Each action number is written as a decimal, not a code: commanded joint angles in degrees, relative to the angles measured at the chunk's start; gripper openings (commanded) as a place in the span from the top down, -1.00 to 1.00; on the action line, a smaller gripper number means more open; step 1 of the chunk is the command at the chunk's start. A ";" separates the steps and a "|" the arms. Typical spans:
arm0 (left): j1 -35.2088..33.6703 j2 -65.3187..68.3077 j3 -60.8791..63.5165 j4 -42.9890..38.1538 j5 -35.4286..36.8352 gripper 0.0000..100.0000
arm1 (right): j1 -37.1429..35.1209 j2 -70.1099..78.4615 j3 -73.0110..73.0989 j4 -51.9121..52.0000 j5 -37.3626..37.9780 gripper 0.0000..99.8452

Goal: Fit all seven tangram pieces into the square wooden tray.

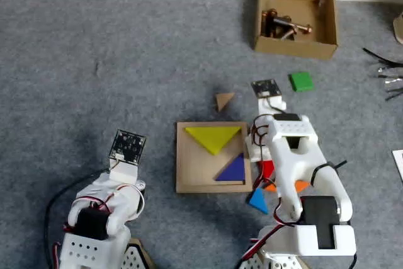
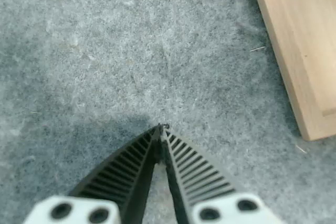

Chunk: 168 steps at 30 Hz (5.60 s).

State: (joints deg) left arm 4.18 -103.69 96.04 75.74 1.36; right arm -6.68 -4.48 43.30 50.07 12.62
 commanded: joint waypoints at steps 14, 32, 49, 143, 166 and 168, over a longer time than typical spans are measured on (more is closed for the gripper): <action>0.84 -0.22 1.10 0.26 0.35 0.99 | -1.01 -1.10 -1.36 -2.07 0.88 0.59; 0.84 -0.22 1.10 0.26 0.35 0.99 | -0.92 -1.45 -1.80 -1.01 0.79 0.76; 0.84 -0.22 1.10 0.26 0.35 0.99 | -1.01 -1.27 -8.22 4.44 1.23 0.82; 0.84 -0.22 1.10 0.26 0.35 0.99 | 4.09 -1.63 -33.10 29.23 7.38 0.99; 0.84 -0.22 1.10 0.26 0.35 0.99 | 4.00 -1.10 -25.10 30.11 14.07 0.99; 0.84 -0.22 1.10 0.26 0.35 0.99 | 4.00 -1.10 -23.78 29.93 14.07 0.99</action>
State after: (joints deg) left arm 4.18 -103.69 96.04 75.74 1.36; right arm -1.58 -4.48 17.80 80.66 25.98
